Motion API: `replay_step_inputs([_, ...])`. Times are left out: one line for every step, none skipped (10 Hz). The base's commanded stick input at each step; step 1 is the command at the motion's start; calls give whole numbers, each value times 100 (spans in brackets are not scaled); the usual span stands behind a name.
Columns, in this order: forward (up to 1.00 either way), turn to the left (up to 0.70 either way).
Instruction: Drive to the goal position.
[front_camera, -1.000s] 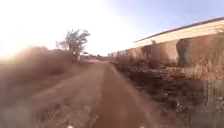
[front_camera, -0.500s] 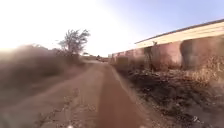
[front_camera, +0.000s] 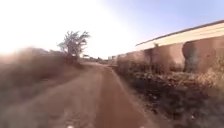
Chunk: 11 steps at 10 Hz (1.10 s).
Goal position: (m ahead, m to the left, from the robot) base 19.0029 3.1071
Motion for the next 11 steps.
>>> replay_step_inputs([70, 0])
replay_step_inputs([70, 0])
replay_step_inputs([70, 0])
replay_step_inputs([70, 0])
replay_step_inputs([70, 0])
replay_step_inputs([70, 0])
replay_step_inputs([70, 0])
replay_step_inputs([70, 0])
replay_step_inputs([70, 0])
replay_step_inputs([70, 0])
replay_step_inputs([70, 0])
